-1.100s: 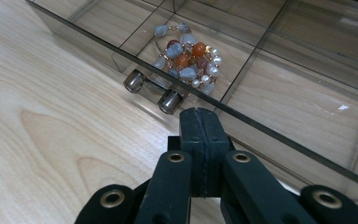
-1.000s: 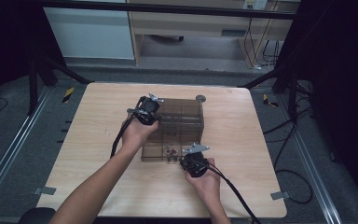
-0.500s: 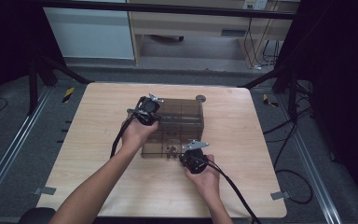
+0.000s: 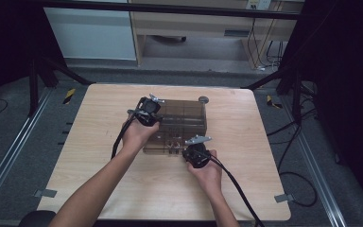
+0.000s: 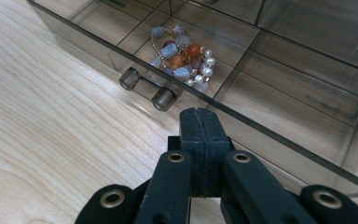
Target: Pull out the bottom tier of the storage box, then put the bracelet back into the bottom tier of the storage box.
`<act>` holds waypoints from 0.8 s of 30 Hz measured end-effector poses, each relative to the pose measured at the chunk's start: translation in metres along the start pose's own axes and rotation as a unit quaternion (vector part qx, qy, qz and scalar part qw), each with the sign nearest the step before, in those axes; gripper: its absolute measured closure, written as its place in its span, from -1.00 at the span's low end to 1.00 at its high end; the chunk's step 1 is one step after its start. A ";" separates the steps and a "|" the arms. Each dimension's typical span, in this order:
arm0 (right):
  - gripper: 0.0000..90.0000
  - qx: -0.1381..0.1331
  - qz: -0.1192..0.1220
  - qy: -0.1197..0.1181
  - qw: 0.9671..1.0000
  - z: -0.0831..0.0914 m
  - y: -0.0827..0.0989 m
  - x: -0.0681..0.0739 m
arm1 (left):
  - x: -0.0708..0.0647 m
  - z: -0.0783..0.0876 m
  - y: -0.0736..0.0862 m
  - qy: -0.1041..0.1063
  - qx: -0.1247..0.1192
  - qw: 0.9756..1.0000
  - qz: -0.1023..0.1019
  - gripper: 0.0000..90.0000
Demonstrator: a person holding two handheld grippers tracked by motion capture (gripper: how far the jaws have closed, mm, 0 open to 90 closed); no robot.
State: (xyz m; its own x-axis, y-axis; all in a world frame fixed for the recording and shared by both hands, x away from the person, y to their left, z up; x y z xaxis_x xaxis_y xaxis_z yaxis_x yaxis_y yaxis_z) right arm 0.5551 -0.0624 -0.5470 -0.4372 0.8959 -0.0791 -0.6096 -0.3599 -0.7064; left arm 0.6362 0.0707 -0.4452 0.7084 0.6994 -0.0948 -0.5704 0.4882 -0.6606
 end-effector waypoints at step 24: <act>1.00 -0.003 0.014 0.012 1.000 -0.002 0.000 -0.003 | 0.000 0.002 0.002 -0.001 0.006 1.000 0.000 1.00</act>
State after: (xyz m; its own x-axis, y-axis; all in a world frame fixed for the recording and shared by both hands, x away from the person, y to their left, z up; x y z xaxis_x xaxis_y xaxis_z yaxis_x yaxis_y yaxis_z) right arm 0.5573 -0.0642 -0.5480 -0.4379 0.8915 -0.1158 -0.5934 -0.3834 -0.7077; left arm 0.6340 0.0722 -0.4448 0.7071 0.7008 -0.0942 -0.5763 0.4940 -0.6511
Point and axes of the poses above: each handheld gripper's, and its own axes: z roughly backward along the jaws, y roughly out of its underside, x roughly to its left, the point moved 8 cm from there along -z, roughly forward along the jaws, and after that the axes turned 12 degrees about y, right-handed, at the moved point
